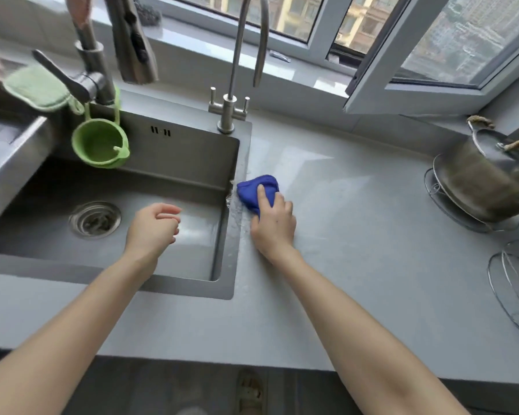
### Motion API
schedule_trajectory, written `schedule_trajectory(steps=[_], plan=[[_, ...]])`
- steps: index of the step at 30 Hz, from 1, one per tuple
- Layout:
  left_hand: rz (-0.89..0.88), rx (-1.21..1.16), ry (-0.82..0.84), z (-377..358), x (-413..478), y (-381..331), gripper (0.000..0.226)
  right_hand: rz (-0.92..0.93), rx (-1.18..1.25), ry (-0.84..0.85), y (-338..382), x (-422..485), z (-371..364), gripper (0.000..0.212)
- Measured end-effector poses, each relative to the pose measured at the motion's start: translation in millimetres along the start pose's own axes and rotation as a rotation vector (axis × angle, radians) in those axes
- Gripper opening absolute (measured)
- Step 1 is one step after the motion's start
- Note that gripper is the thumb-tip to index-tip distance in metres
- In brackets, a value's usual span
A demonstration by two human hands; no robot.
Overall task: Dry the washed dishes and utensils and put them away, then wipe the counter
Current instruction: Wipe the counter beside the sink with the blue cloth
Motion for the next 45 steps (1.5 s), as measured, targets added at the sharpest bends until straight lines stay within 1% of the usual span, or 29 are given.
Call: schedule_trajectory(steps=[1,3,5,7,9,11,13,15,16,18,21,23,25,26,27,28,29,31,32,34,35,36,38,40,42,43,45], plan=[[0.002,0.003,-0.007,6,-2,1,0.025,0.017,0.067,0.019,13,1,-1,0.062],[0.004,0.024,-0.017,18,-4,4,0.025,-0.054,0.355,0.001,15,6,8,0.063],[0.003,0.052,-0.019,30,-4,7,0.026,-0.209,0.641,-0.069,-12,5,24,0.06],[-0.001,0.074,-0.018,39,-5,10,0.026,-0.328,0.744,-0.182,-56,-7,42,0.06],[-0.01,0.095,-0.01,46,-5,14,0.025,-0.46,0.712,-0.302,-113,-30,59,0.062],[-0.03,0.128,0.012,48,-6,15,0.025,-0.642,0.546,-0.344,-180,-66,67,0.058],[-0.079,0.209,0.041,47,-8,16,0.025,-0.802,0.324,-0.258,-234,-108,65,0.055],[-0.147,0.354,0.071,44,-12,17,0.02,-0.895,0.171,-0.135,-250,-138,55,0.059],[-0.184,0.43,0.092,42,-15,19,0.02,-0.899,0.133,-0.117,-244,-143,49,0.061],[-0.233,0.553,0.131,40,-19,26,0.025,-0.819,0.097,-0.136,-208,-134,40,0.061],[-0.254,0.58,0.126,49,-22,33,0.03,-0.566,0.082,-0.15,-111,-109,22,0.057],[-0.265,0.572,0.128,54,-24,31,0.031,-0.392,0.13,-0.125,-35,-96,11,0.057],[-0.299,0.64,0.125,59,-27,29,0.033,-0.215,0.183,-0.092,32,-78,7,0.059],[-0.327,0.735,0.116,61,-28,29,0.033,-0.157,0.236,-0.046,54,-69,8,0.058],[-0.359,0.88,0.104,66,-29,29,0.033,-0.144,0.326,0.002,65,-59,7,0.056],[-0.388,1.035,0.095,69,-30,29,0.033,-0.18,0.442,0.032,64,-52,9,0.055],[-0.396,1.153,0.094,73,-31,31,0.034,-0.238,0.569,0.025,54,-48,14,0.056],[-0.387,1.25,0.117,82,-31,34,0.036,-0.366,0.773,-0.073,18,-57,34,0.057],[-0.39,1.254,0.133,85,-32,35,0.037,-0.426,0.816,-0.139,-6,-68,45,0.056],[-0.406,1.239,0.154,86,-33,34,0.037,-0.555,0.777,-0.248,-65,-99,61,0.054],[-0.404,1.237,0.163,85,-33,34,0.037,-0.638,0.71,-0.269,-97,-120,66,0.054],[-0.396,1.245,0.176,84,-33,33,0.037,-0.729,0.612,-0.248,-127,-143,67,0.054],[-0.374,1.264,0.203,81,-32,34,0.036,-0.864,0.361,-0.131,-165,-186,56,0.058],[-0.362,1.271,0.214,80,-31,34,0.034,-0.868,0.182,-0.082,-165,-206,42,0.064],[-0.346,1.28,0.223,80,-29,36,0.032,-0.818,0.111,-0.104,-133,-200,34,0.063],[-0.336,1.29,0.23,79,-29,36,0.032,-0.766,0.108,-0.105,-105,-193,29,0.062],[-0.314,1.26,0.215,79,-28,32,0.031,-0.587,0.116,-0.121,-35,-174,16,0.061]])
Point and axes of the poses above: each hand's wrist, its own x-axis towards the middle knuckle, its own z-axis out of the back of the hand, y = z × x, the point moved 7 cm from there along x, towards the middle knuckle, and after that the axes turned 4 degrees about -x, right-handed, at the moved point
